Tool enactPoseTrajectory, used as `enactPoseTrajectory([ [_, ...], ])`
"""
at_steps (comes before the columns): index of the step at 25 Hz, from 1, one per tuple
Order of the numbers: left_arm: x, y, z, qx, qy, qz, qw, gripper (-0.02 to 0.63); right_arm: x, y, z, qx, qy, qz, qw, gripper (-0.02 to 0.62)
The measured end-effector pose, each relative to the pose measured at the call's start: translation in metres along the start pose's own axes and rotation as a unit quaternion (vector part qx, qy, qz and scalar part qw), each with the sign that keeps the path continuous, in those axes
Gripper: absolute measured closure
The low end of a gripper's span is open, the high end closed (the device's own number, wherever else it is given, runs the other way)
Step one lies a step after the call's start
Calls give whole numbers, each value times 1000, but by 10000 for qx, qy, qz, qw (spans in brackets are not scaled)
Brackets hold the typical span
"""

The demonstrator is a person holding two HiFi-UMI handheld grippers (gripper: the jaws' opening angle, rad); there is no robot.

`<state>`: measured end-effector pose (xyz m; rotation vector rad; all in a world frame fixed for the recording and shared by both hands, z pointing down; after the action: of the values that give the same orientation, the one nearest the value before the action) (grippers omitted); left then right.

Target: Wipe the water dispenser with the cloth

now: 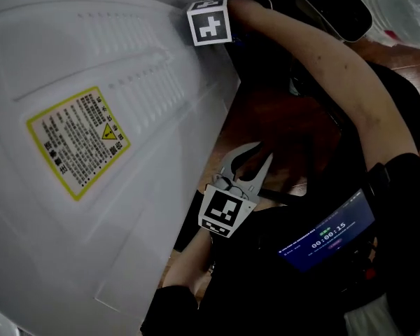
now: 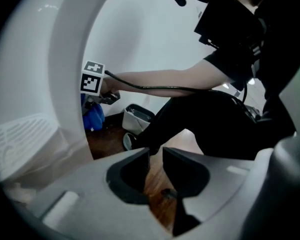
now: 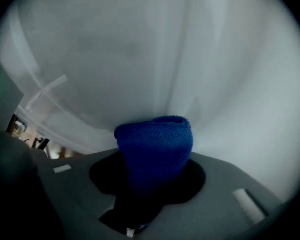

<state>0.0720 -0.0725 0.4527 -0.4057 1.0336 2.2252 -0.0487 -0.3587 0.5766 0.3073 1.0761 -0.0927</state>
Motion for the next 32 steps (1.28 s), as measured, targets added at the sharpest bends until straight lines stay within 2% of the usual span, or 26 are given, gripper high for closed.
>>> enactPoseTrajectory([
  [2, 0, 1, 2, 38, 4, 3, 10000, 523, -4, -10, 4, -317, -91, 378, 9987, 431],
  [3, 0, 2, 3, 53, 12, 12, 10000, 523, -8, -8, 7, -399, -126, 434, 9982, 431],
  [6, -1, 4, 6, 89, 43, 50, 9999, 523, -26, 23, 19, -211, -94, 150, 9996, 431],
  [9, -2, 4, 7, 136, 30, 90, 9999, 523, -49, 76, 37, -10, 218, -643, 9977, 431],
  [14, -3, 3, 5, 205, -22, 163, 9997, 523, -73, 162, 75, 70, 565, -2143, 9751, 433],
  [16, -3, 4, 6, 248, -30, 172, 9995, 523, -74, 179, 81, 137, 403, -2551, 9660, 433],
  [18, -2, 5, 6, 286, -62, 180, 9994, 523, -75, 177, 79, 231, 243, -2652, 9636, 433],
  [20, -2, 6, 6, 310, -100, 201, 9993, 523, -76, 151, 70, 388, 152, -2234, 9738, 433],
  [23, -2, 7, 8, 349, -109, 253, 9990, 523, -70, 89, 50, 302, -38, -1178, 9926, 433],
  [25, -3, 7, 12, 405, -101, 295, 9987, 523, -63, 51, 39, 140, -124, -614, 9979, 431],
  [28, -2, 6, 16, 518, -107, 362, 9979, 523, -60, 11, 31, -114, -247, 205, 9994, 431],
  [30, 1, 8, 18, 599, -140, 355, 9975, 523, -67, 3, 33, -325, -277, 524, 9977, 431],
  [32, 3, 13, 19, 655, -173, 296, 9973, 523, -78, 15, 37, -401, -214, 449, 9980, 431],
])
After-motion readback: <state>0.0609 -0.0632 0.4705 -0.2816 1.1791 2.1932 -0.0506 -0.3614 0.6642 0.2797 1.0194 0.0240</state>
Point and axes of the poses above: the fingertips, and each gripper's own axes: x backward along the fingers, y to its left, z out of its underside, the point moved 9 cm from there along x, backward along the fingers, and after that the axes turned 14 degrees about z, right-handed, at the moved point
